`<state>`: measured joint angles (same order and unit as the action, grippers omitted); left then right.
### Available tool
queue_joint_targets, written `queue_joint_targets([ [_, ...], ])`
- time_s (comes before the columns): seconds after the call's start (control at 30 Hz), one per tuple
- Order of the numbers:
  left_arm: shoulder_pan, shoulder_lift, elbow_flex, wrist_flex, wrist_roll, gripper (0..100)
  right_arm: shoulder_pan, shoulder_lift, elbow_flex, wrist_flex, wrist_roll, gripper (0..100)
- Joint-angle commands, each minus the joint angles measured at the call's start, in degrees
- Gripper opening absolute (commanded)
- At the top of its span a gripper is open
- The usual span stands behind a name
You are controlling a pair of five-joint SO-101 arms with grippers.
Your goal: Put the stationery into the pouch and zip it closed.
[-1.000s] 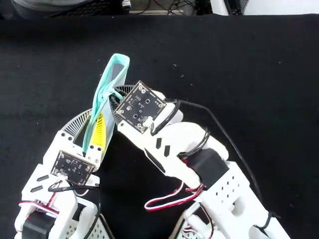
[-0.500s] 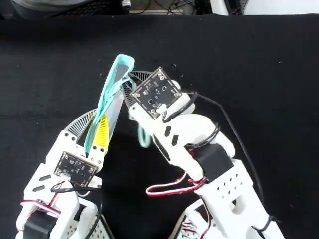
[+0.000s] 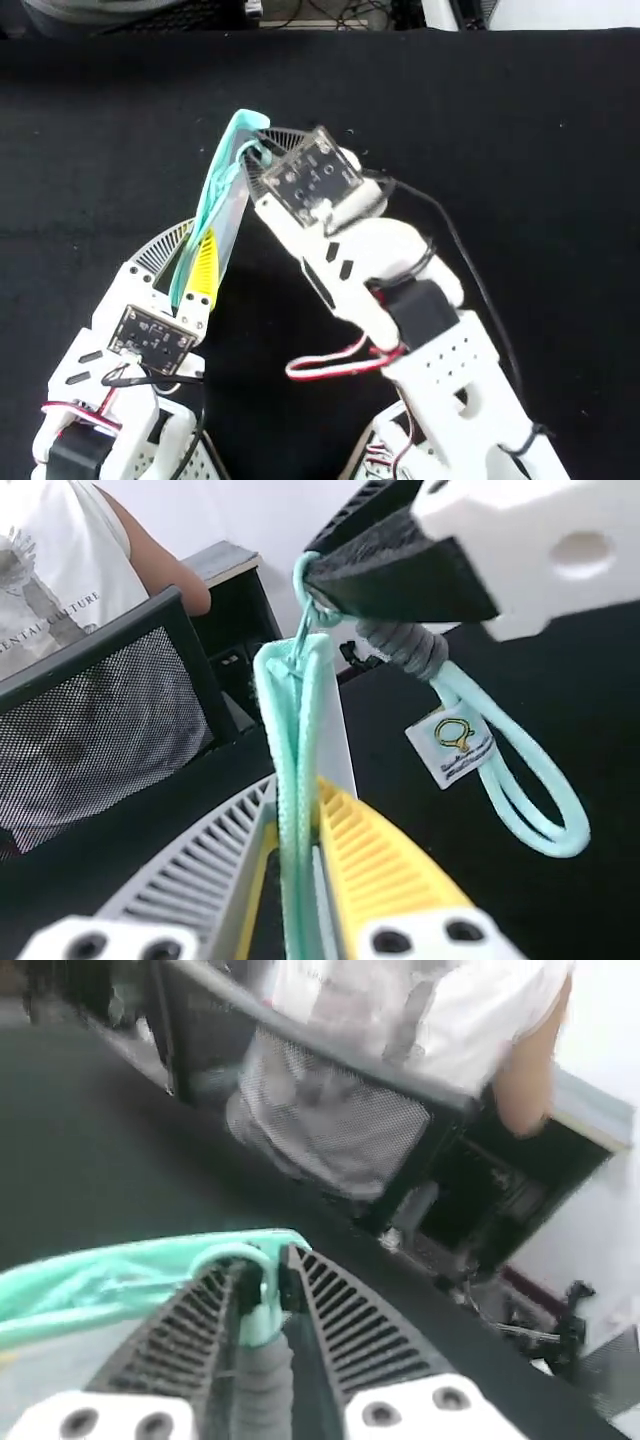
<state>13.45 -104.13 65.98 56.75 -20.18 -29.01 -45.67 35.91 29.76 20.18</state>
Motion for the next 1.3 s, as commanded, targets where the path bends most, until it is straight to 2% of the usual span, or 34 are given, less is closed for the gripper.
queue_joint_targets([
  [0.0, 0.2, 0.1, 1.3, 0.4, 0.0, 3, 6.5, 4.1, -4.4, -2.8, -0.5, 1.2],
  [0.57, 0.2, 0.1, 1.4, 0.4, 0.0, 3, 20.5, 29.6, -25.0, -2.5, -0.5, 1.2],
  [0.77, 0.2, 0.1, 1.4, 0.4, 0.0, 3, 21.5, 32.0, -25.4, -2.5, -0.3, 1.2],
  [1.13, 0.2, 0.1, 1.4, 0.4, 0.0, 3, 27.6, 36.3, -25.7, -2.9, -0.5, 1.2],
  [1.27, 0.2, 0.1, 1.4, 0.4, 0.0, 3, 26.9, 35.3, -25.4, -1.0, -0.5, 1.4],
])
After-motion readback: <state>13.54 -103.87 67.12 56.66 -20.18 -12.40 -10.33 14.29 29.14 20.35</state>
